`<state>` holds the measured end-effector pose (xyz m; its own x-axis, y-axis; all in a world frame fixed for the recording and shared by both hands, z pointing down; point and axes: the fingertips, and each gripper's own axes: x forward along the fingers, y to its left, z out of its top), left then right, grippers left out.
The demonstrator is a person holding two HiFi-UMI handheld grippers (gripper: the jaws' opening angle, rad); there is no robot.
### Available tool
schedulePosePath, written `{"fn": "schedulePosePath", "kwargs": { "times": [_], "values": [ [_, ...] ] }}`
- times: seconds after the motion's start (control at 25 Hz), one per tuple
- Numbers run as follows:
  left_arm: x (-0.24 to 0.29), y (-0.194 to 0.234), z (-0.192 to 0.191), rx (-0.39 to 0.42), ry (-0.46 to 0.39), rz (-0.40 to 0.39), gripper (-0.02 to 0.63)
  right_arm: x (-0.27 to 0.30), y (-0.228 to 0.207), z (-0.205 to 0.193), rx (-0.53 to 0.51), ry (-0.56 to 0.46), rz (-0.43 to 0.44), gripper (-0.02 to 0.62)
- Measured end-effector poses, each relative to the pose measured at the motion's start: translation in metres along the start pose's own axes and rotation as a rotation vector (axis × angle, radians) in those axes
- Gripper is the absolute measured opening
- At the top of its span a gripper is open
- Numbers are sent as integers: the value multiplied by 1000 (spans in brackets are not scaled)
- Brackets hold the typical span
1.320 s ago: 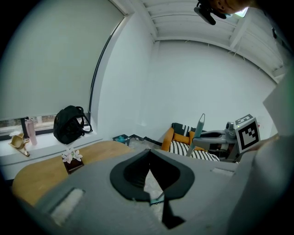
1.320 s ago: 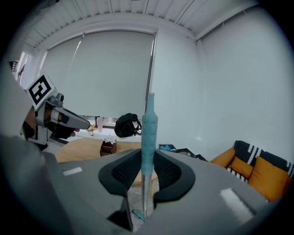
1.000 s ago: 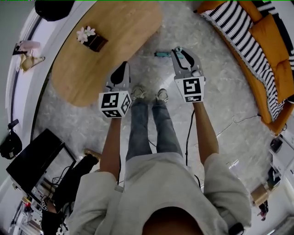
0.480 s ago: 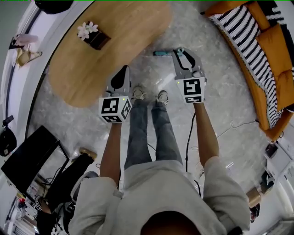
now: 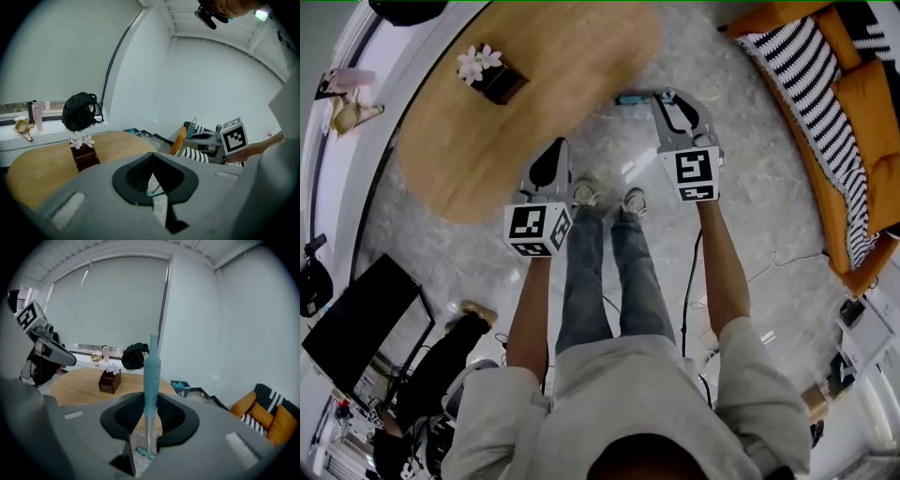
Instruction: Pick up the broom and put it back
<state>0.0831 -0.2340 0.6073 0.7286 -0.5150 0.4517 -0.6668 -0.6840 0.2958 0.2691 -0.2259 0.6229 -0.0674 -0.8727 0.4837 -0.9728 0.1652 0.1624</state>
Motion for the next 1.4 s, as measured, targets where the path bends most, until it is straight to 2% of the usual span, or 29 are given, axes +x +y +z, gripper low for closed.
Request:
{"fn": "schedulePosePath", "kwargs": {
  "times": [0.84,1.4],
  "values": [
    [15,35,3,-27,-5,41,3,88,-2,24,-60,-17,91,91],
    [18,43,-2,-38,-2,49,3,112,-10,28,-72,-19,118,94]
  ]
}}
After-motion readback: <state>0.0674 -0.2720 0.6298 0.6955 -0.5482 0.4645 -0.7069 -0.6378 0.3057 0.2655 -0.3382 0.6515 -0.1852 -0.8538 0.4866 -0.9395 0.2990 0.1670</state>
